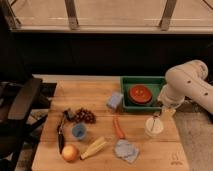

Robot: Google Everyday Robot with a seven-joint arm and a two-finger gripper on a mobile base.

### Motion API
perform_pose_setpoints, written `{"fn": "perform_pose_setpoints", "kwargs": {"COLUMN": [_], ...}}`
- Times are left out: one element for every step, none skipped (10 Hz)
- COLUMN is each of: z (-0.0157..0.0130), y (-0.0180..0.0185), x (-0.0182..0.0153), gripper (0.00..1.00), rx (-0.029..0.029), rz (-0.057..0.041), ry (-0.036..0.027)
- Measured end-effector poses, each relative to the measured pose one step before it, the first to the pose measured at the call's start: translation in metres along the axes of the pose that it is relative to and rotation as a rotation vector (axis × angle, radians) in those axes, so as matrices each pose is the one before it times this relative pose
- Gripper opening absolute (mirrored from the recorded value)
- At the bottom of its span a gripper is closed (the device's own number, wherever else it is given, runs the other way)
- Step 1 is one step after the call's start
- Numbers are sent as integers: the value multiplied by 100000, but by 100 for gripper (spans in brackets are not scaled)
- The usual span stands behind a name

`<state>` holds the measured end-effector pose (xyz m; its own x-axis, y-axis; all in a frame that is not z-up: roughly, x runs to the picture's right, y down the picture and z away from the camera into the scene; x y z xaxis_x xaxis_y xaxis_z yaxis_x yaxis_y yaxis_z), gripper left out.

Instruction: Place grapes in tray

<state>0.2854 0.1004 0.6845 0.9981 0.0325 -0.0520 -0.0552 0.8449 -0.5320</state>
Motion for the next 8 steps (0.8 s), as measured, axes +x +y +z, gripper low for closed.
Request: {"fn": "perform_pose_setpoints", "kwargs": {"z": [1,1,1,-2,-1,1,-25,-249], "y": [-1,-2,-3,-4,-5,-1,-32,-242], "x": [-5,3,-5,1,-5,-1,1,11], "gripper": [65,65,65,65,65,65,65,65], "rx": [5,12,11,13,17,2,53,451], "rz": [-6,6,-7,9,-9,0,27,-616], "ry": [-7,-1,-7,-7,-7,-2,-57,-407]}}
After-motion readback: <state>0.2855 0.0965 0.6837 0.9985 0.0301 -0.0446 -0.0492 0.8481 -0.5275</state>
